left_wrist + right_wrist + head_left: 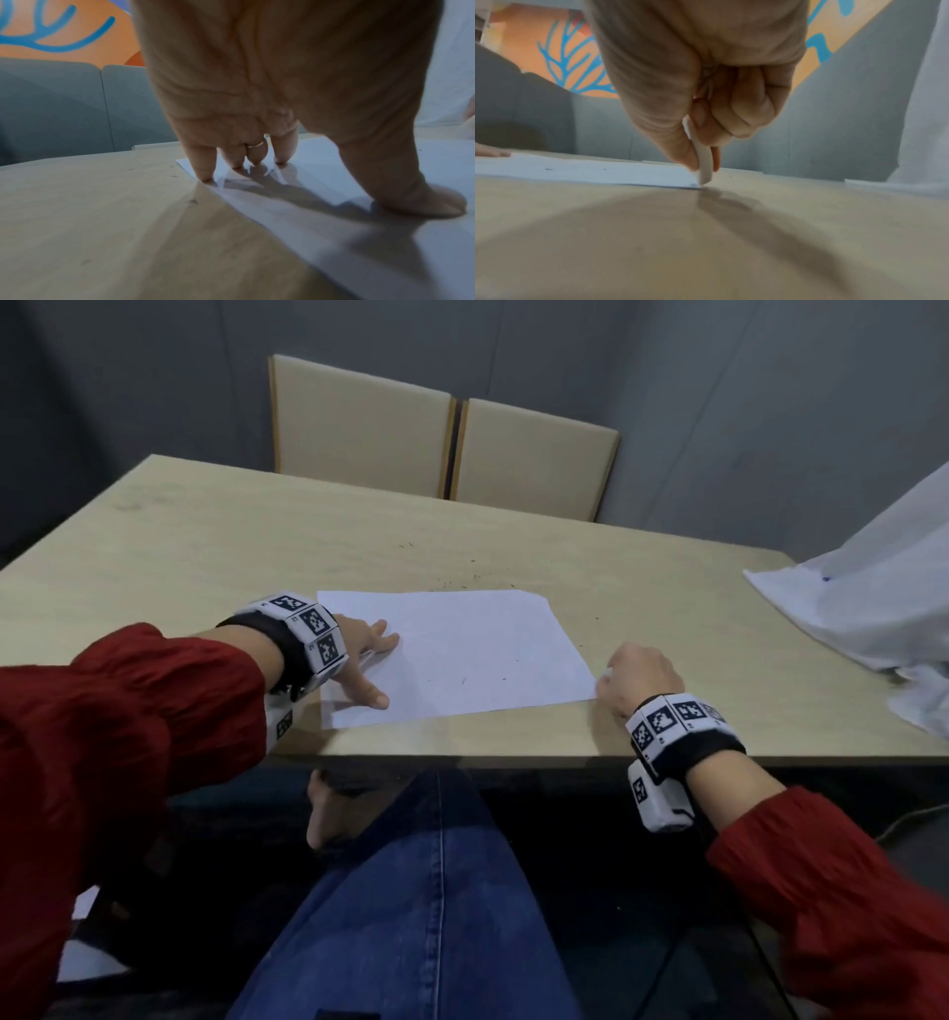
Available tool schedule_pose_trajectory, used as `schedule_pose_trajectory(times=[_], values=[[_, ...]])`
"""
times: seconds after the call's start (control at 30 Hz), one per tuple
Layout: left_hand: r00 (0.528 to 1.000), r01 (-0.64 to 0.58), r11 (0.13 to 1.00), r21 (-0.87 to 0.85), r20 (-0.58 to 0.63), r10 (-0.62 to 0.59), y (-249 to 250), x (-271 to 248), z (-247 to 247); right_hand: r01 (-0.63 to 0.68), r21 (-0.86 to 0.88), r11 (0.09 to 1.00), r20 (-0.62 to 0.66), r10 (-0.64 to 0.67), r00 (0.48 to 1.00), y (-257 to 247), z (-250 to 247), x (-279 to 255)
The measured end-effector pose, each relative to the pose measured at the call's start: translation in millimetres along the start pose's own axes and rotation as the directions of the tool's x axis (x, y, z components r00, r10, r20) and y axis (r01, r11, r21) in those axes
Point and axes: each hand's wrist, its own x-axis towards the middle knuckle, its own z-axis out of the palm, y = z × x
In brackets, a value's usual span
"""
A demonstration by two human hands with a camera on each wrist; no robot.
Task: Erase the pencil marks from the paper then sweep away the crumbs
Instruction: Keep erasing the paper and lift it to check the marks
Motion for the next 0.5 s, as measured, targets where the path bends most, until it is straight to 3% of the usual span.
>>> schedule_pose_trajectory(times=[0.17,0.33,0.47,0.5], values=[[0.996,0.032,0.999,0.044,-0.082,-0.029,-2.1,-4.0,-15.3,0.192,0.116,0.975,0.033,-0.197,0.98,-48.3,-10.2,-1.2],[0.998,0.07,0.997,-0.042,0.001,-0.07,-11.7,1.5,-2.3,0.361,0.426,0.829,0.169,-0.465,0.869,-129.5,-13.0,-21.8],[0.997,0.072,0.997,-0.007,-0.019,-0.072,-2.2,3.6,0.2,0.516,0.342,0.785,0.241,-0.604,0.76,-185.9,4.7,-42.2],[0.997,0.073,0.997,-0.006,-0.019,-0.074,-2.5,4.0,0.2,0.539,0.311,0.783,0.224,-0.612,0.759,-191.4,8.1,-44.7]])
